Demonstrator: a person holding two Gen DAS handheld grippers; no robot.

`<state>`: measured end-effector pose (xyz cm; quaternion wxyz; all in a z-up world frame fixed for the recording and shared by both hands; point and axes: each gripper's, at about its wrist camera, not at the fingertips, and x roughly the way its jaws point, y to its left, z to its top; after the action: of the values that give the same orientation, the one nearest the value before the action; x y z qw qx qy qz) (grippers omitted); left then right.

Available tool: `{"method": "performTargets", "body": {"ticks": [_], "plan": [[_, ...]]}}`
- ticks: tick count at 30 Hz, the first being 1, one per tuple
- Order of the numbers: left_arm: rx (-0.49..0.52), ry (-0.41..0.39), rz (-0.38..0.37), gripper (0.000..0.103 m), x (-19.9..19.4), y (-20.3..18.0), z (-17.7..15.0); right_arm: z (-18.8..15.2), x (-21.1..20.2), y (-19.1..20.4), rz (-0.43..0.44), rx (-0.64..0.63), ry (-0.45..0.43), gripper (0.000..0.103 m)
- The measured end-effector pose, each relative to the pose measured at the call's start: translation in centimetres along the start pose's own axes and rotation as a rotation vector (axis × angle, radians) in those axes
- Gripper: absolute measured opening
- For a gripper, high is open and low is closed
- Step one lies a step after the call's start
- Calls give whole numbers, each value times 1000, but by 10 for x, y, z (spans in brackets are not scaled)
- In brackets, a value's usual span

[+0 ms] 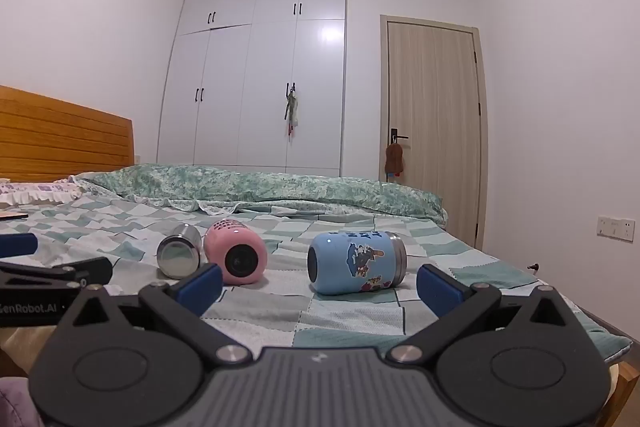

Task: Flip cup upright

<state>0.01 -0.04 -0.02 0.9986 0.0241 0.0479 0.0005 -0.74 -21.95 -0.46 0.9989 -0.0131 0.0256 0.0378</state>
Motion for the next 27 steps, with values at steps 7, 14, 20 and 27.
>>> {"method": "performTargets", "body": {"ticks": [7, 14, 20, 27], "plan": [[-12, -5, 1, 103, 5, -2, 0, 0, 0, 0, 0, 1, 0, 103], [0, -18, -5, 103, -3, -1, 0, 0, 0, 0, 0, 0, 0, 103], [1, -20, -5, 103, -3, 0, 0, 0, 0, 0, 0, 2, -1, 103], [1, -22, -5, 103, -3, -1, 0, 0, -1, 0, 0, 2, -1, 103]]}}
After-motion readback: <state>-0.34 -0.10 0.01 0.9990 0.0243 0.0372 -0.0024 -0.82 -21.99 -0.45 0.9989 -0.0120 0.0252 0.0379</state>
